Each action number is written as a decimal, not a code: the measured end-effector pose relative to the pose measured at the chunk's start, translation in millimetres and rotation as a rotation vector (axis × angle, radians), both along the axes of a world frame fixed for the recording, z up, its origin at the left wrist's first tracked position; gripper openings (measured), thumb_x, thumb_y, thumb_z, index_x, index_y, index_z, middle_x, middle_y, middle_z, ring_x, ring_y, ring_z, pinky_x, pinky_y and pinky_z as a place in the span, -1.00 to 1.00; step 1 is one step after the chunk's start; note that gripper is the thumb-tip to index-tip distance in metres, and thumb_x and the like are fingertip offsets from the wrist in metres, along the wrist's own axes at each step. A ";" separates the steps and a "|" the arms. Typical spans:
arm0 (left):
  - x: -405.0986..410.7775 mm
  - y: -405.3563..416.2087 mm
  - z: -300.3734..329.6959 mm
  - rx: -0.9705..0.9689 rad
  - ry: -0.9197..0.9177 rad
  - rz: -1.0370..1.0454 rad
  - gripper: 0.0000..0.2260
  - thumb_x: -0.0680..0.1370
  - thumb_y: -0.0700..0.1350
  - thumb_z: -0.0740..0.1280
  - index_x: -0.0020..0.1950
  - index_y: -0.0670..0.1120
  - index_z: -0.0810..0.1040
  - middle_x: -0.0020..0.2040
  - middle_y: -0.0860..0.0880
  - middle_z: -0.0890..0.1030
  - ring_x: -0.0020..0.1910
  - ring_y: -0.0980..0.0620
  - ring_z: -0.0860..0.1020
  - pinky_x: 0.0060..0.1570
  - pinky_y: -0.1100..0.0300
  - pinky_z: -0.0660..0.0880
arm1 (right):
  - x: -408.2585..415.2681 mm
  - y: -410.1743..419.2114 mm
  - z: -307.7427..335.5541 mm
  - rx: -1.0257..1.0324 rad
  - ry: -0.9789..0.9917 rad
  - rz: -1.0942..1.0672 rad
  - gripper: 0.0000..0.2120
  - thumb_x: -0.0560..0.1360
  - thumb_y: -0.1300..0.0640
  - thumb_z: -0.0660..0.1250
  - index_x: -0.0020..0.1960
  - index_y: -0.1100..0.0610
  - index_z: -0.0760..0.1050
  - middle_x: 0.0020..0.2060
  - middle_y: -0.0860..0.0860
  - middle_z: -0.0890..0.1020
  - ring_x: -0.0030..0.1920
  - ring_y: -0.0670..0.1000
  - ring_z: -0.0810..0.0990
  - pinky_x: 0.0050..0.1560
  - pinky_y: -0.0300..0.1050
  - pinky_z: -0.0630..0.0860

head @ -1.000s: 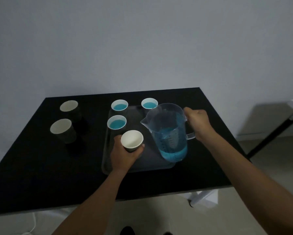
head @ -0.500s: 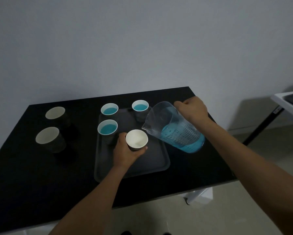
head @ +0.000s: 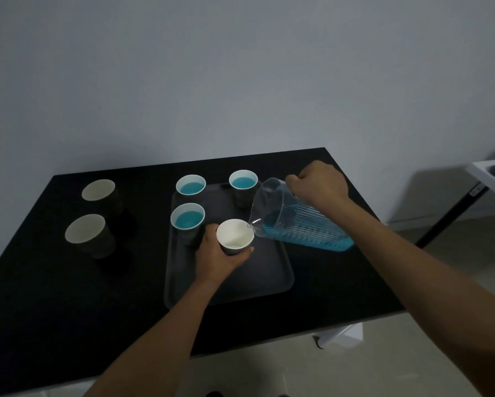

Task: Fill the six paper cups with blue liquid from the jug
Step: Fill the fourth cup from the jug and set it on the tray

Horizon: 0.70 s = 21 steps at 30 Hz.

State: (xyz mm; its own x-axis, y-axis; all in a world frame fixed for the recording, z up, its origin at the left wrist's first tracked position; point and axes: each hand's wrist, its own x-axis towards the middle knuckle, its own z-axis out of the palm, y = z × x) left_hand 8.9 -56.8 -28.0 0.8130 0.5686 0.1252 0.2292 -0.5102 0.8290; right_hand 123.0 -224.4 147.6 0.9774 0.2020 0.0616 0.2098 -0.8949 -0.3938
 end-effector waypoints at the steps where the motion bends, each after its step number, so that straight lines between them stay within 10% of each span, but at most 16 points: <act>1: 0.2 0.2 0.1 0.002 -0.002 -0.003 -0.31 0.14 0.16 0.62 0.10 0.00 0.35 0.09 0.03 0.55 0.00 0.00 0.54 -0.06 0.05 0.55 | 0.1 1.3 0.6 -0.008 -0.008 0.005 -0.63 0.51 -0.04 0.26 -0.41 0.13 0.43 -0.49 0.00 0.46 -0.50 -0.04 0.40 -0.40 -0.20 0.32; 21: 1.1 5.3 1.8 -0.009 -0.008 -0.029 -0.35 0.15 0.16 0.62 0.06 0.04 0.35 0.05 0.06 0.56 -0.02 0.04 0.56 -0.09 0.10 0.54 | 2.1 14.3 2.6 -0.120 -0.068 0.023 -0.64 0.51 -0.04 0.24 -0.37 0.15 0.46 -0.47 0.01 0.47 -0.48 -0.04 0.42 -0.43 -0.22 0.28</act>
